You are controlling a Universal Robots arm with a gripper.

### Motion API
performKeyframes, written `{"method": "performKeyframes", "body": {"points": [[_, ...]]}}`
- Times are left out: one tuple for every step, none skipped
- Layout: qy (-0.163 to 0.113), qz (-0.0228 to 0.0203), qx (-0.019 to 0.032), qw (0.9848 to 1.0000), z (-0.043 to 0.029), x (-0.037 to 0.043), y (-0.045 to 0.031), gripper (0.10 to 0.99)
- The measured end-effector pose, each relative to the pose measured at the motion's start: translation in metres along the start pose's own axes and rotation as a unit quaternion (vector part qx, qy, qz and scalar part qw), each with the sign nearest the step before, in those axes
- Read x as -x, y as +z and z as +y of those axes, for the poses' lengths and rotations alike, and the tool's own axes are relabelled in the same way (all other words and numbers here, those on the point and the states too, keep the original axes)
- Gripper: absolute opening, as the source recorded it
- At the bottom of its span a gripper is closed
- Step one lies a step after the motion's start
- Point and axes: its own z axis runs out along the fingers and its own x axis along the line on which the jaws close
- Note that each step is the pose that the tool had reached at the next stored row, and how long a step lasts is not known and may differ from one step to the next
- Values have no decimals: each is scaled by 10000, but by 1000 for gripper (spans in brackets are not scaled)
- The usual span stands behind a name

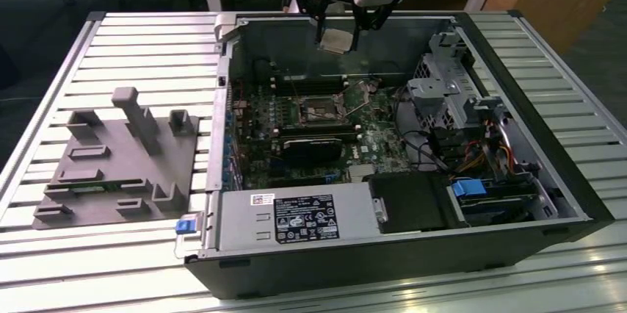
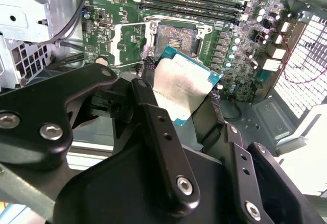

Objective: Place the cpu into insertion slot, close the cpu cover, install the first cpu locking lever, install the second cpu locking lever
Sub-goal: 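Place the cpu into insertion slot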

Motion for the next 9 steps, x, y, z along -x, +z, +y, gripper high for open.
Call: {"method": "performKeyframes", "body": {"points": [[3, -1, 0, 10000, 0, 0, 0, 541], [7, -1, 0, 10000, 0, 0, 0, 541], [11, -1, 0, 10000, 0, 0, 0, 541], [15, -2, 0, 10000, 0, 0, 0, 541], [18, -2, 1, 10000, 0, 0, 0, 541], [21, -2, 1, 10000, 0, 0, 0, 541], [25, -2, 1, 10000, 0, 0, 0, 541], [29, -3, 1, 10000, 0, 0, 0, 541], [32, -3, 1, 10000, 0, 0, 0, 541]]}}
